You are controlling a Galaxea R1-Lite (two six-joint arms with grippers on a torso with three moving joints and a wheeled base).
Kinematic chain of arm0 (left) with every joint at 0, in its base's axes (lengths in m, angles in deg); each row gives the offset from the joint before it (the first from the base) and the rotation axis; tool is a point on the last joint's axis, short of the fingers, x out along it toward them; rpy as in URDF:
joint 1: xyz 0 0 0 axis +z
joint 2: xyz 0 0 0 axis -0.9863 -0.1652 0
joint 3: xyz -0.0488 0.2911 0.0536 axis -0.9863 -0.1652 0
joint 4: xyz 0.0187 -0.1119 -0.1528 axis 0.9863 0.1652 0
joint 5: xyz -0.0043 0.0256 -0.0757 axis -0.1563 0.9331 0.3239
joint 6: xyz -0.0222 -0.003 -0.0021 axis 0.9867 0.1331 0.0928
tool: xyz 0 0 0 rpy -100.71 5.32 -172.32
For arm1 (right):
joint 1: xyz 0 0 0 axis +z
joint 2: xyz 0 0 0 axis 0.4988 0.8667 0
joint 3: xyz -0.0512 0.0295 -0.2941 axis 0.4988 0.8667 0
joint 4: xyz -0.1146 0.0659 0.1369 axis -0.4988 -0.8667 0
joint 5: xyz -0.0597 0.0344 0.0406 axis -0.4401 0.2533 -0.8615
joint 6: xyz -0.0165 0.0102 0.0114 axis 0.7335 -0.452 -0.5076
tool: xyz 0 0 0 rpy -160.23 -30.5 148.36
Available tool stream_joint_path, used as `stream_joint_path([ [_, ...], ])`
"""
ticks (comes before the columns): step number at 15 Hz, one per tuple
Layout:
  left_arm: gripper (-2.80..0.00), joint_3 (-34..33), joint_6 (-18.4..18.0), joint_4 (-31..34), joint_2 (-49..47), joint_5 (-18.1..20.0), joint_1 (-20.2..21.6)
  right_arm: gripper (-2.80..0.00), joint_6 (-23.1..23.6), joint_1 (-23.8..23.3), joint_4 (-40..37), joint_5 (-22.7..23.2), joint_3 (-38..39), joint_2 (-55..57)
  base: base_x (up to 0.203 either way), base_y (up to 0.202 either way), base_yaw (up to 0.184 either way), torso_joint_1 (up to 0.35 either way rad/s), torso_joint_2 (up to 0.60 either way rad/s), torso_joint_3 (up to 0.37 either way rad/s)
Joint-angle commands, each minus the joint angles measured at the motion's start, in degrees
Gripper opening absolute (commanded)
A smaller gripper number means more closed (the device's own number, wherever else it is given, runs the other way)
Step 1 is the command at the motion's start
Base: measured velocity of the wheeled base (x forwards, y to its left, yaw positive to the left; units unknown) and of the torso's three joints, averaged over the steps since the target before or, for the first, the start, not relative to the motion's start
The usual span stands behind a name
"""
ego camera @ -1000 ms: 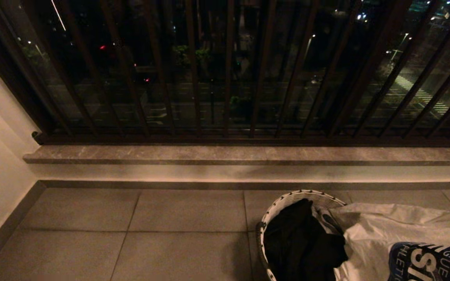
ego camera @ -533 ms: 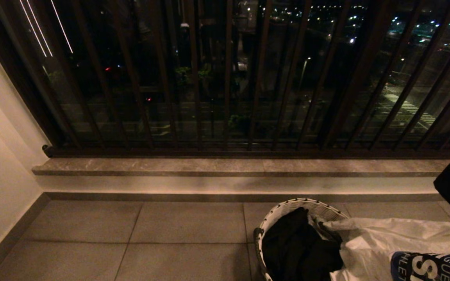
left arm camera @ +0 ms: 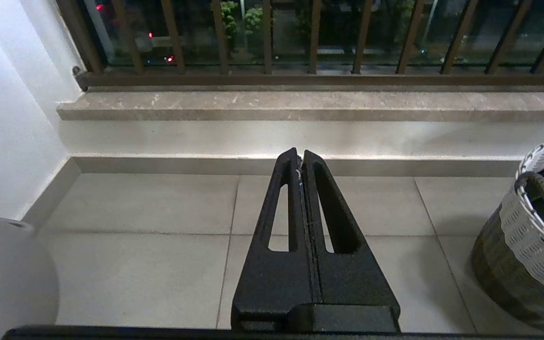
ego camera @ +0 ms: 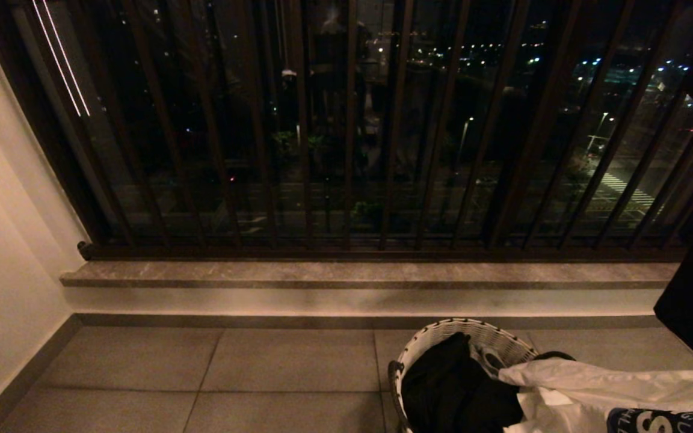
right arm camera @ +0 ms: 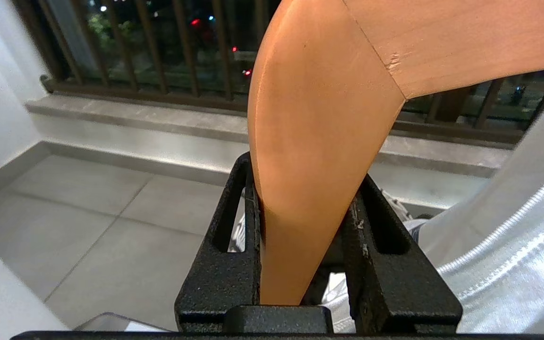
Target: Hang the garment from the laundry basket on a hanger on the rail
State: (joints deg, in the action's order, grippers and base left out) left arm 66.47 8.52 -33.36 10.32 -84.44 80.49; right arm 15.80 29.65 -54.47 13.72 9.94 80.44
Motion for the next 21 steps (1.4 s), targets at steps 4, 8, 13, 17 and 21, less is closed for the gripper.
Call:
stream_joint_path([
  [4,-2.80,-0.44,-0.07,-0.09,-0.02,0.07,0.00,-2.80,0.29,0.00,-0.29,0.53,0.69,-1.70,0.000,0.000,0.000,0.004,0.01,0.051],
  [8,-2.80,-0.44,-0.07,-0.09,-0.02,0.06,0.00,-2.80,1.08,-0.06,-0.14,1.16,0.73,-1.70,0.000,0.000,0.000,0.002,0.01,0.015],
  [13,-2.80,-0.44,-0.07,-0.09,-0.02,0.07,0.00,-2.80,1.17,0.00,-0.02,1.18,-0.04,-1.70,0.000,0.000,0.000,0.004,-0.15,-0.199],
  [17,-2.80,-0.44,-0.07,-0.09,-0.02,0.07,0.00,-2.80,1.35,0.00,0.06,3.91,-0.81,-0.64,0.000,0.000,0.000,0.025,-0.47,-0.383],
  [21,-2.80,-0.44,-0.07,-0.09,-0.02,0.07,0.00,-2.80,1.35,0.00,0.18,8.69,-3.37,3.66,0.000,0.000,0.000,0.088,-0.45,-0.363],
])
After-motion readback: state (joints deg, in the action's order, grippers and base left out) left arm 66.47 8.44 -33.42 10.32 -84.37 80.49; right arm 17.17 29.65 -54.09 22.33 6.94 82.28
